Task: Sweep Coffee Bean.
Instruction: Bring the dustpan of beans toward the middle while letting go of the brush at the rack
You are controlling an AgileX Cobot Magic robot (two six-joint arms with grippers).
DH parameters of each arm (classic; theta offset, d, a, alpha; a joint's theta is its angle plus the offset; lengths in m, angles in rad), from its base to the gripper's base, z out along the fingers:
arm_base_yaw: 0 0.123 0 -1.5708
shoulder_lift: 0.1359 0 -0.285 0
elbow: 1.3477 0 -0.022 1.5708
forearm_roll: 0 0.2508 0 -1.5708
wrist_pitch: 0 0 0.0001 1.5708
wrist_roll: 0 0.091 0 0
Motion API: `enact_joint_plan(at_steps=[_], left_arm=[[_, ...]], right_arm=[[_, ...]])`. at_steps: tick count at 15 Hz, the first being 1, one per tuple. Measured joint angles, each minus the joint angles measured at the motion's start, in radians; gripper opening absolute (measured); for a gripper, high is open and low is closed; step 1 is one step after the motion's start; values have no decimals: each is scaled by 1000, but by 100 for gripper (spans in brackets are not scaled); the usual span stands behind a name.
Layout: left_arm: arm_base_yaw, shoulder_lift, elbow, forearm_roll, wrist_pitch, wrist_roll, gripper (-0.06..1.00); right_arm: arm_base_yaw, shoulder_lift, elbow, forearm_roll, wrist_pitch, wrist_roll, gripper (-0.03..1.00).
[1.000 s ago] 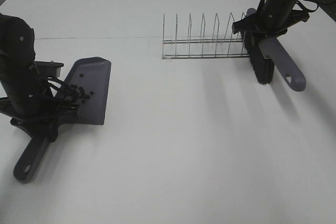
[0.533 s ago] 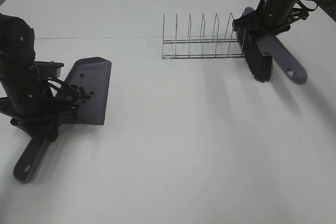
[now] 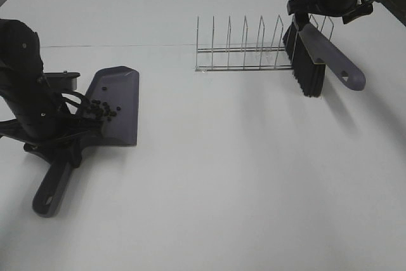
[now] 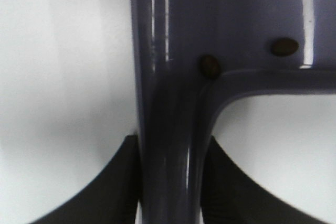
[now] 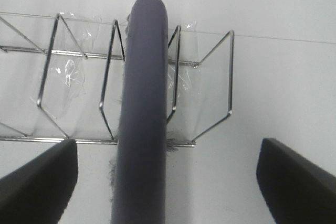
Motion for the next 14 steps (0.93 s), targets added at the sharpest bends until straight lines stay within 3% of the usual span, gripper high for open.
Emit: enact_joint_plan(at_steps=[6, 11, 13, 14], left_arm=[[-98, 2, 0, -69, -77, 26, 27], [-112, 18, -5, -87, -76, 28, 27], [-112, 19, -5, -96, -76, 19, 37], [-112, 19, -6, -116, -76, 5, 47]], right_arm=[[0, -35, 0, 6, 59, 0, 85], [0, -35, 0, 7, 154, 0, 85], [0, -42, 0, 8, 191, 0, 85], [0, -52, 0, 9, 209, 0, 85]])
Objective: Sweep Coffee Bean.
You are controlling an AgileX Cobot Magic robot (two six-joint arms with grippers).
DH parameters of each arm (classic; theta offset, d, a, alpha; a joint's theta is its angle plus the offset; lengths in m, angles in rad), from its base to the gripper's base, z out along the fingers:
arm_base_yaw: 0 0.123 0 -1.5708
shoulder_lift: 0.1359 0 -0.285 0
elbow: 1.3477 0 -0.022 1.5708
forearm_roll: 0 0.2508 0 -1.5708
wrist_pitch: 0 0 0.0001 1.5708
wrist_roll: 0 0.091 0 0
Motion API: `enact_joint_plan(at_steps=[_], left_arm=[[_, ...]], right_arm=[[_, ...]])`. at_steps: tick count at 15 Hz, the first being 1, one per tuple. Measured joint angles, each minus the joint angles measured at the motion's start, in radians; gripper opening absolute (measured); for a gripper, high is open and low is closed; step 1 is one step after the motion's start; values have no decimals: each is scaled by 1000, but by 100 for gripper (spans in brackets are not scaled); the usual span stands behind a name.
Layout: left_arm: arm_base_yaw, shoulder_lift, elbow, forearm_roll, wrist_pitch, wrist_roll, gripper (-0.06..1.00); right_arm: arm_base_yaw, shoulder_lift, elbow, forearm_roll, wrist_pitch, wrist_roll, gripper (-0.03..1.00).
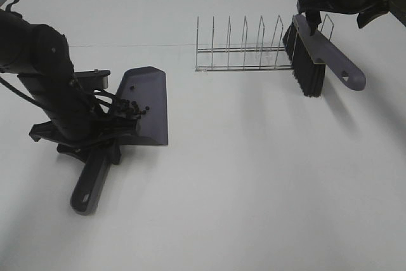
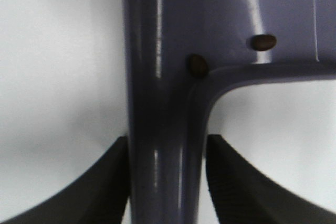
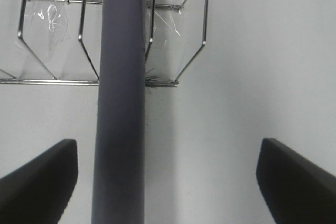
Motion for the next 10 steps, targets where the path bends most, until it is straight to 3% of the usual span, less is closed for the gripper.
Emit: enact_joint_plan(at_steps=[3, 7, 10], left_arm=[[-8, -5, -1, -12, 14, -3, 65], [-8, -97, 3, 16, 82, -3, 68], [-8, -346, 2, 136, 225, -14, 68]], right_arm=[[0, -38, 0, 9, 44, -2, 85], [0, -102, 0, 86, 155, -55, 85], [21, -185, 61, 114, 253, -95, 85]])
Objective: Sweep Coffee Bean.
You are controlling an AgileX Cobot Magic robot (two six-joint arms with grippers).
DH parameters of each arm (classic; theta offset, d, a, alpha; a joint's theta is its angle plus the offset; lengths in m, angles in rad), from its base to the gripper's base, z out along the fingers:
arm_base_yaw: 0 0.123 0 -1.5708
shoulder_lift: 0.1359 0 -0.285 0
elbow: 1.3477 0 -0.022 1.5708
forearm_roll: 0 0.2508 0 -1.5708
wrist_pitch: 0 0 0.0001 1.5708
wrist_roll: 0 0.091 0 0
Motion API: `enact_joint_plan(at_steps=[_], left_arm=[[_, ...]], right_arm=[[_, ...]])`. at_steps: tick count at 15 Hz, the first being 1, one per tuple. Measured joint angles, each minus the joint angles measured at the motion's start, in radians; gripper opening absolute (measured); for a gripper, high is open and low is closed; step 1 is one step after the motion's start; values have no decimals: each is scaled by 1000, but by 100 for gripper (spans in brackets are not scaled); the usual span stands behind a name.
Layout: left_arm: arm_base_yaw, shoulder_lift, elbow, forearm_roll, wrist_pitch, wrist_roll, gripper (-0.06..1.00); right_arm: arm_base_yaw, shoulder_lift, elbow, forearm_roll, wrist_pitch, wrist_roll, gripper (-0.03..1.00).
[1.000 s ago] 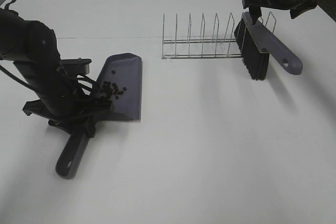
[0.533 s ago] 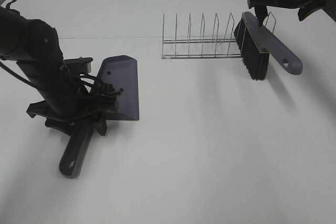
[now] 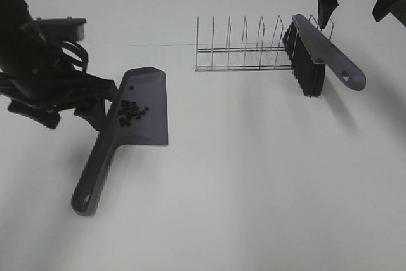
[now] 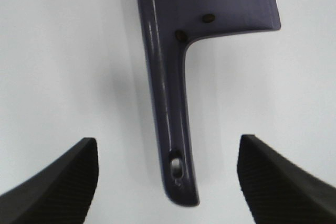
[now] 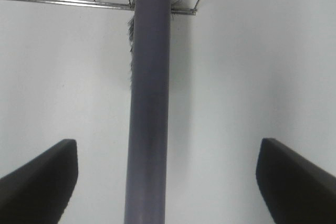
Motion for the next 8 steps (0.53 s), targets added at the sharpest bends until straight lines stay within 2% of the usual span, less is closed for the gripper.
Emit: enact_joint_plan(at_steps=[3, 6, 8], left_arm=[[0, -155, 0, 103, 146, -52, 68], [0, -342, 3, 224, 319, -108, 68], [0, -481, 36, 243, 347, -116, 68]], right_arm=[[10, -81, 85, 16, 23, -6, 84], [12, -225, 265, 24, 22, -6, 84], [12, -332, 393, 35, 15, -9, 84]])
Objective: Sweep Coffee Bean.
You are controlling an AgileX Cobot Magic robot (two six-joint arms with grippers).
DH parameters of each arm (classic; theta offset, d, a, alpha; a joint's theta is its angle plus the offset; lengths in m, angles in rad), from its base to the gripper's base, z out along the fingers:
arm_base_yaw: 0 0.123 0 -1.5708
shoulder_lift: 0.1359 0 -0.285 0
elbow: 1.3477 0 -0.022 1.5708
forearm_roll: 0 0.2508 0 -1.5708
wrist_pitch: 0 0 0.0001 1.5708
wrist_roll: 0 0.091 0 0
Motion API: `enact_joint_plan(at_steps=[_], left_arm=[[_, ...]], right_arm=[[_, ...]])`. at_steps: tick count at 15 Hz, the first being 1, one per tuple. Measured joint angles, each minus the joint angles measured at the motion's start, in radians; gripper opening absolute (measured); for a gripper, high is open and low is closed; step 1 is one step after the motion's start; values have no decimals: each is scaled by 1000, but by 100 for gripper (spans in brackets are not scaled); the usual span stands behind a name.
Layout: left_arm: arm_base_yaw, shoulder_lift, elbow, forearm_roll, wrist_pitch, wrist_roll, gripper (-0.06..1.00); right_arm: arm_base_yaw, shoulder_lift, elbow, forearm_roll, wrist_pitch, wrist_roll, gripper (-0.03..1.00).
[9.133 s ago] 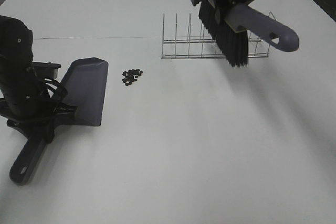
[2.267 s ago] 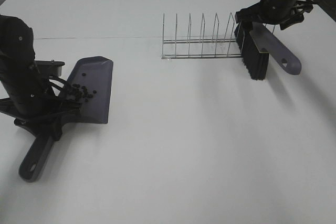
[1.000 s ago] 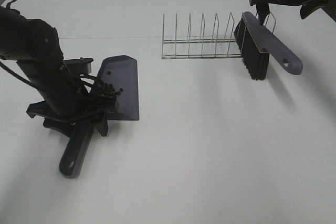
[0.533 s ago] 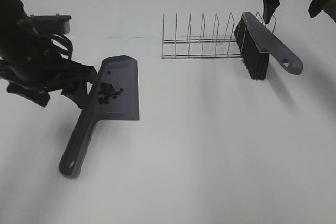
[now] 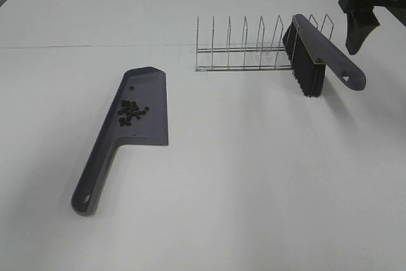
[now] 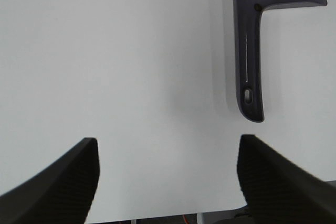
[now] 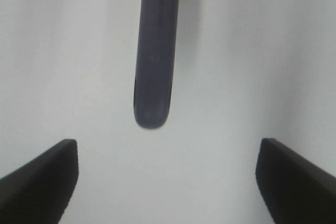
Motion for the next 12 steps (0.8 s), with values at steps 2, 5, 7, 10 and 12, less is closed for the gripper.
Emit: enact_joint_plan(at_steps=[2, 5, 7, 10, 12], left_arm=[[0, -146, 69, 2, 5, -3, 68], [0, -387, 233, 2, 9, -3, 68], [0, -543, 343, 2, 10, -2, 68], [0, -776, 468, 2, 12, -2, 68], [0, -898, 518, 0, 13, 27, 68]], right_arm=[[0, -119, 145, 4, -7, 0, 84], [0, -295, 348, 7, -12, 0, 84], [0, -416, 478, 10, -13, 0, 84], [0, -581, 650, 18, -15, 0, 84], [0, -708, 747, 23, -17, 0, 84]])
